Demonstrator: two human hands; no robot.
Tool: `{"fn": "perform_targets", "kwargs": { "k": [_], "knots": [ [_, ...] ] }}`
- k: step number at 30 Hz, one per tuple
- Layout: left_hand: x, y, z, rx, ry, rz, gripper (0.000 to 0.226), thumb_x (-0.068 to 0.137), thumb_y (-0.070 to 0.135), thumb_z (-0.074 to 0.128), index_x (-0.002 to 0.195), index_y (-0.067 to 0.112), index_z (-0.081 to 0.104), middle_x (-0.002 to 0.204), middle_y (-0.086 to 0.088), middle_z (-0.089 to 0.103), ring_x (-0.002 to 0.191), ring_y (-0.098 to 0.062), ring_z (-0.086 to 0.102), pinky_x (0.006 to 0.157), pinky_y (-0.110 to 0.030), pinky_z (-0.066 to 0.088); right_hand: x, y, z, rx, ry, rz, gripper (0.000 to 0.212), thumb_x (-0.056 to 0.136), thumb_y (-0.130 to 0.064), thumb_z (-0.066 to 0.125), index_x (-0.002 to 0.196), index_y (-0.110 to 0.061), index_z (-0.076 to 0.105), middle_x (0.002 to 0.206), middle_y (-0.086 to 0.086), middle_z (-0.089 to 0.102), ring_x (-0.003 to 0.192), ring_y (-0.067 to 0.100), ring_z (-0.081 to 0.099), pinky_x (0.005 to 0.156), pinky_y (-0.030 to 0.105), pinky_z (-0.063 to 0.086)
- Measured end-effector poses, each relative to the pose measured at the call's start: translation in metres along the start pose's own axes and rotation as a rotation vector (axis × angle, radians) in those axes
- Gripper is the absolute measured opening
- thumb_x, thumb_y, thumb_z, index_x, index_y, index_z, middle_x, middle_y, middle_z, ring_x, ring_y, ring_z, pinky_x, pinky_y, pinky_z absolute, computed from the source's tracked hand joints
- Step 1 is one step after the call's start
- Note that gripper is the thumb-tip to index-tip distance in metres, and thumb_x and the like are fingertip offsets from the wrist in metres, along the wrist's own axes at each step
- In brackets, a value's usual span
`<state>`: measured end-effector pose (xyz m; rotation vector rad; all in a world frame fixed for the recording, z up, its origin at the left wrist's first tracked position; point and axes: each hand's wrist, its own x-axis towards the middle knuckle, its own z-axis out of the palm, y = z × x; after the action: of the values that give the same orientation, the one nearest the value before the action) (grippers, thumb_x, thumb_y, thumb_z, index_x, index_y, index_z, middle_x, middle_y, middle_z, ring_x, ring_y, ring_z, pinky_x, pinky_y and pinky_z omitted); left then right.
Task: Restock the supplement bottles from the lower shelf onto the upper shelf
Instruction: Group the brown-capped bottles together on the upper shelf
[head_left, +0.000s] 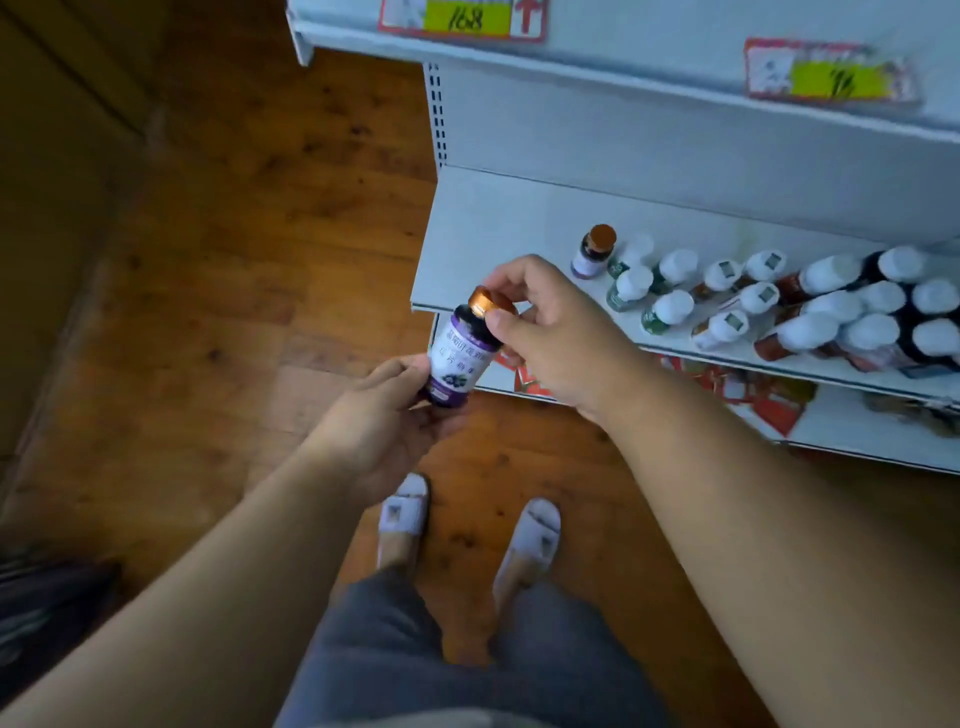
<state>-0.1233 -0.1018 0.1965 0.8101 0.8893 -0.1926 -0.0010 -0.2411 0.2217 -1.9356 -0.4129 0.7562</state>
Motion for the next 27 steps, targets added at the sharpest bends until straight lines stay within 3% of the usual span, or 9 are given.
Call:
{"fn": "perform_targets", "kwargs": {
  "k": [3, 6, 10, 13, 15, 20, 25, 27],
  "knots": [
    [-0.06, 0.009, -0.01, -0.086, -0.076, -0.007, 0.023, 0.086, 0.022, 0.058, 0.103, 0.007, 0.059, 0.096, -0.017, 0.069, 0.085, -0.034, 0.067, 0.074, -0.036, 0.061, -0.05, -0.038, 0.011, 0.02, 0.003, -0.01, 0.02, 0.096, -0.028, 0.059, 0.109, -0.043, 0.054, 0.116, -0.014, 0.06, 0.099, 0.009, 0.06, 0.089, 0.04, 0.055],
    [-0.099, 0.026, -0.006, -0.076, -0.204, 0.009, 0.03, 0.086, 0.019, 0.061, 0.112, 0.006, 0.053, 0.097, -0.018, 0.068, 0.088, -0.034, 0.067, 0.079, -0.037, 0.06, -0.085, -0.076, 0.012, 0.039, 0.063, -0.038, 0.03, 0.094, -0.028, 0.062, 0.117, -0.045, 0.053, 0.118, -0.014, 0.059, 0.088, 0.008, 0.061, 0.084, 0.036, 0.057],
    [-0.129, 0.066, 0.013, 0.061, -0.365, 0.061, 0.029, 0.086, 0.02, 0.065, 0.11, 0.008, 0.054, 0.1, -0.018, 0.069, 0.089, -0.032, 0.07, 0.083, -0.039, 0.059, -0.109, -0.129, 0.001, 0.011, 0.258, -0.088, 0.035, 0.091, -0.028, 0.065, 0.12, -0.044, 0.053, 0.111, -0.017, 0.061, 0.079, 0.018, 0.065, 0.082, 0.043, 0.058],
    [-0.141, 0.095, 0.032, 0.142, -0.425, 0.154, 0.03, 0.088, 0.02, 0.061, 0.116, 0.009, 0.054, 0.103, -0.018, 0.07, 0.089, -0.03, 0.071, 0.084, -0.038, 0.058, -0.113, -0.162, -0.011, -0.006, 0.396, -0.131, 0.033, 0.091, -0.029, 0.066, 0.118, -0.042, 0.053, 0.106, -0.014, 0.065, 0.074, 0.014, 0.063, 0.073, 0.041, 0.059],
    [-0.144, 0.111, 0.044, 0.169, -0.465, 0.193, 0.034, 0.087, 0.019, 0.067, 0.117, 0.009, 0.054, 0.106, -0.019, 0.07, 0.091, -0.031, 0.071, 0.086, -0.038, 0.058, -0.113, -0.179, -0.019, -0.018, 0.463, -0.157, 0.033, 0.091, -0.03, 0.066, 0.118, -0.042, 0.053, 0.102, -0.017, 0.064, 0.074, 0.013, 0.064, 0.076, 0.039, 0.058],
    [-0.14, 0.13, 0.083, 0.214, -0.48, 0.222, 0.038, 0.086, 0.023, 0.069, 0.119, 0.007, 0.057, 0.111, -0.021, 0.069, 0.098, -0.034, 0.069, 0.084, -0.038, 0.058, -0.107, -0.187, -0.053, -0.003, 0.526, -0.174, 0.035, 0.088, -0.036, 0.066, 0.118, -0.046, 0.05, 0.102, -0.017, 0.064, 0.078, 0.015, 0.067, 0.073, 0.044, 0.059],
    [-0.117, 0.14, 0.152, 0.3, -0.465, 0.294, 0.031, 0.098, 0.025, 0.053, 0.122, 0.008, 0.058, 0.106, -0.017, 0.072, 0.096, -0.031, 0.07, 0.087, -0.039, 0.053, -0.08, -0.178, -0.122, 0.001, 0.482, -0.174, 0.041, 0.086, -0.036, 0.066, 0.121, -0.048, 0.048, 0.103, -0.005, 0.07, 0.09, 0.015, 0.07, 0.087, 0.047, 0.057],
    [-0.104, 0.148, 0.183, 0.441, -0.408, 0.397, 0.028, 0.098, 0.029, 0.056, 0.122, 0.016, 0.06, 0.106, -0.009, 0.073, 0.096, -0.025, 0.071, 0.083, -0.033, 0.052, -0.065, -0.179, -0.156, -0.025, 0.475, -0.2, 0.041, 0.088, -0.033, 0.067, 0.122, -0.046, 0.048, 0.102, -0.006, 0.07, 0.09, 0.013, 0.07, 0.086, 0.044, 0.057]
  ]
}}
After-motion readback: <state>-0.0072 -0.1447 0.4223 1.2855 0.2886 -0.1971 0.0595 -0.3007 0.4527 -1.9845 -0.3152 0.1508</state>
